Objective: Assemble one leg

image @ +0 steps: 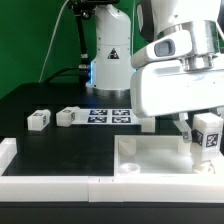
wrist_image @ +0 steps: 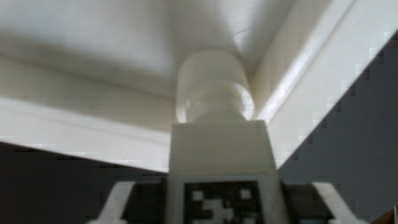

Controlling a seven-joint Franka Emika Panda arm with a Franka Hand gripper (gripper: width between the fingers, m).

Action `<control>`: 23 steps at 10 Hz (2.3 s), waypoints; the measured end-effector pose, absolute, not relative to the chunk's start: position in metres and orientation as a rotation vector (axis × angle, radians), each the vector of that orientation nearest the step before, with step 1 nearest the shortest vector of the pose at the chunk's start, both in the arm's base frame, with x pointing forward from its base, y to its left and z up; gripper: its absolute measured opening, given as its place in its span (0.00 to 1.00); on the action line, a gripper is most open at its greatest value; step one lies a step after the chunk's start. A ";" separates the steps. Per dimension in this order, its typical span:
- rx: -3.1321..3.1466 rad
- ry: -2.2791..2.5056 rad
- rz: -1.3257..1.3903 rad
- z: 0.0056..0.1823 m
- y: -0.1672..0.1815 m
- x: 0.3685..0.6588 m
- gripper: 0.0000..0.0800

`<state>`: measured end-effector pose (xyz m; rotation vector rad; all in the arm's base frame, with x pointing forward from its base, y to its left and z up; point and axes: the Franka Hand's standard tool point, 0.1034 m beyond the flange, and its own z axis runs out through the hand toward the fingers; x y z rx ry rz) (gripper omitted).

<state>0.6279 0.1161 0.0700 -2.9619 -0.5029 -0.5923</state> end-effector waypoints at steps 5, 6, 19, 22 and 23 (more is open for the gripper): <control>-2.961 -0.499 -0.606 0.059 0.116 0.626 0.36; -2.961 -0.500 -0.609 0.059 0.116 0.627 0.36; -2.965 -0.501 -0.596 0.085 0.110 0.633 0.81; -2.969 -0.506 -0.523 0.083 0.113 0.631 0.81; -2.973 -0.492 -0.470 0.081 0.115 0.628 0.81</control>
Offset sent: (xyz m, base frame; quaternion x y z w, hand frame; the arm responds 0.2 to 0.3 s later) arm -0.0001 -0.0018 -0.0128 0.0026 0.0117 -0.0003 0.9999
